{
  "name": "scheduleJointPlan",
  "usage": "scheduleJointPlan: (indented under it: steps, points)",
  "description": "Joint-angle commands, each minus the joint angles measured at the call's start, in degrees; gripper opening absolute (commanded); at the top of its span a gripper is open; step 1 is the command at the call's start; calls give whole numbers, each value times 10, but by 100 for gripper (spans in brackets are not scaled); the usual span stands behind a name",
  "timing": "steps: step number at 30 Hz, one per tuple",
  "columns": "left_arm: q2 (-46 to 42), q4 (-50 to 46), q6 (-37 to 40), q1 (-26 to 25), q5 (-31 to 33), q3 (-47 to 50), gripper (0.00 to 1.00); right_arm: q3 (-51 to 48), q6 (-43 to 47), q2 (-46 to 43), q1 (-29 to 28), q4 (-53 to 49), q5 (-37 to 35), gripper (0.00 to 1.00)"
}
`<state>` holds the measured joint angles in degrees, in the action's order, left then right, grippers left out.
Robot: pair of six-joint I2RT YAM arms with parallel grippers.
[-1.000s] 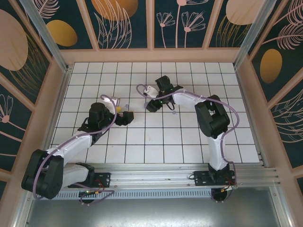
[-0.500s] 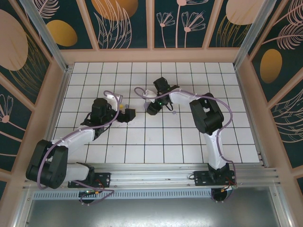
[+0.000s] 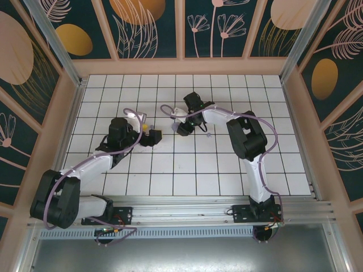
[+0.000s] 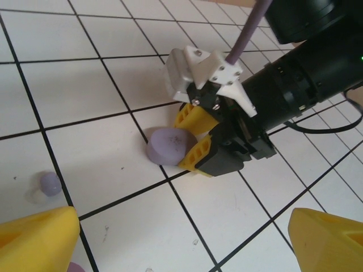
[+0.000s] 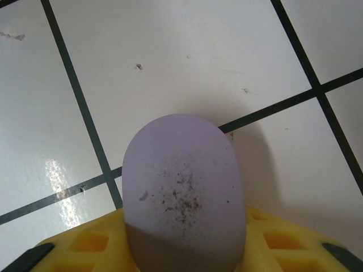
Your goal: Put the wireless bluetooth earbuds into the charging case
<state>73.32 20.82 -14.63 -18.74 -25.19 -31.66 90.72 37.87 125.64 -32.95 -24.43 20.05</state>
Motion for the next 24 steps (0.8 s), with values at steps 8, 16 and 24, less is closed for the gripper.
scheduleJointPlan:
  steps: [8,16,24]
  points:
    - [-78,-13,33,4,20,-13,94,-26,4,-53,2,-30,48,34]
    - [-151,-54,147,4,-126,-27,86,-77,-22,-148,-6,-64,98,32]
    - [-176,-153,245,3,-220,-80,82,-119,-32,-264,-53,-121,102,32]
